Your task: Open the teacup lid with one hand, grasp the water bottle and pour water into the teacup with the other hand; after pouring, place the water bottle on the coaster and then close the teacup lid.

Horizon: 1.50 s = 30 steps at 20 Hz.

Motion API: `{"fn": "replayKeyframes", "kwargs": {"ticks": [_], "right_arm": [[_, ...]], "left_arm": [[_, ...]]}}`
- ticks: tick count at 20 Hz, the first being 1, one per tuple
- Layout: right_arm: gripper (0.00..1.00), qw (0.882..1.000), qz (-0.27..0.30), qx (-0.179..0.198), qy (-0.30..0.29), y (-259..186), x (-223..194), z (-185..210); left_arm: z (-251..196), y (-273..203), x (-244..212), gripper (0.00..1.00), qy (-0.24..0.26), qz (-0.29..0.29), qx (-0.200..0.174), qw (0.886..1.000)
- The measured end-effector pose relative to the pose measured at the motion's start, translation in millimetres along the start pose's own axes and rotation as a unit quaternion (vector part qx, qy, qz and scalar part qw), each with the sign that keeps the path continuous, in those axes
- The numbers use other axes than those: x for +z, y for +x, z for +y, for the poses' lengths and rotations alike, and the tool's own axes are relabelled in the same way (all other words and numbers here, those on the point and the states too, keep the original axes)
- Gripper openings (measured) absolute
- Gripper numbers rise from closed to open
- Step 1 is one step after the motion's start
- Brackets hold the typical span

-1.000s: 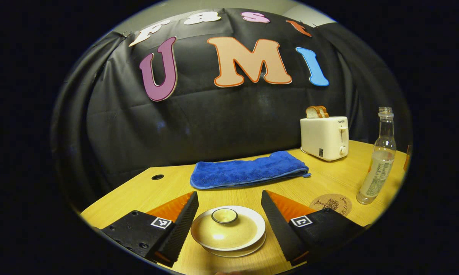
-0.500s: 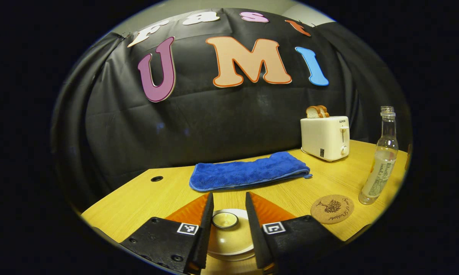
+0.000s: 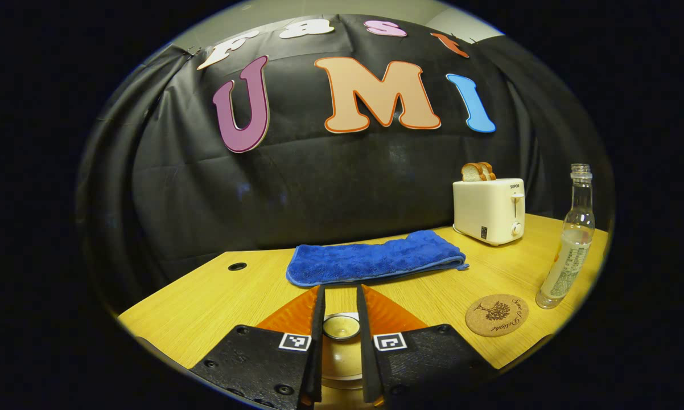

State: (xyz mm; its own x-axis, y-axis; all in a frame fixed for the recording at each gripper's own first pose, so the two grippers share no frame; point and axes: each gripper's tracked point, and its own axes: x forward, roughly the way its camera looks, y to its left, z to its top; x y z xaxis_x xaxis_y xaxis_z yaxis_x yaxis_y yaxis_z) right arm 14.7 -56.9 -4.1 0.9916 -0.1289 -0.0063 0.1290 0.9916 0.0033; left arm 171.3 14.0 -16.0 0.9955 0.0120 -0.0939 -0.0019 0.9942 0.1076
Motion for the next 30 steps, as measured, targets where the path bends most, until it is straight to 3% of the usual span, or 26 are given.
{"fn": "replayKeyframes", "kwargs": {"ticks": [5, 13, 16, 22, 27, 30], "right_arm": [[0.96, 1.0, -0.001, 0.0, 0.0, 3, 0, 1], [0.98, 0.999, -0.002, 0.039, 0.002, 0, 0, 13], [0.98, 0.999, -0.002, 0.047, 0.002, 0, -1, 15], [0.97, 0.998, -0.002, 0.063, 0.003, 4, -1, 26], [0.96, 0.999, -0.002, 0.054, 0.002, 25, -3, 37], [0.97, 0.999, 0.0, 0.054, 0.002, 43, -5, 46]], "left_arm": [[-3, -8, 18, 0.25, 0.006, -0.048, 0.001, 0.999], [-10, -45, 13, 0.23, -0.023, -0.049, -0.017, 0.998], [3, -71, 10, 0.23, -0.056, -0.052, -0.011, 0.997], [38, -125, 2, 0.23, -0.054, -0.05, 0.027, 0.997], [40, -135, 0, 0.24, -0.053, -0.049, 0.017, 0.997], [35, -134, 1, 0.16, -0.052, -0.049, 0.005, 0.997]]}}
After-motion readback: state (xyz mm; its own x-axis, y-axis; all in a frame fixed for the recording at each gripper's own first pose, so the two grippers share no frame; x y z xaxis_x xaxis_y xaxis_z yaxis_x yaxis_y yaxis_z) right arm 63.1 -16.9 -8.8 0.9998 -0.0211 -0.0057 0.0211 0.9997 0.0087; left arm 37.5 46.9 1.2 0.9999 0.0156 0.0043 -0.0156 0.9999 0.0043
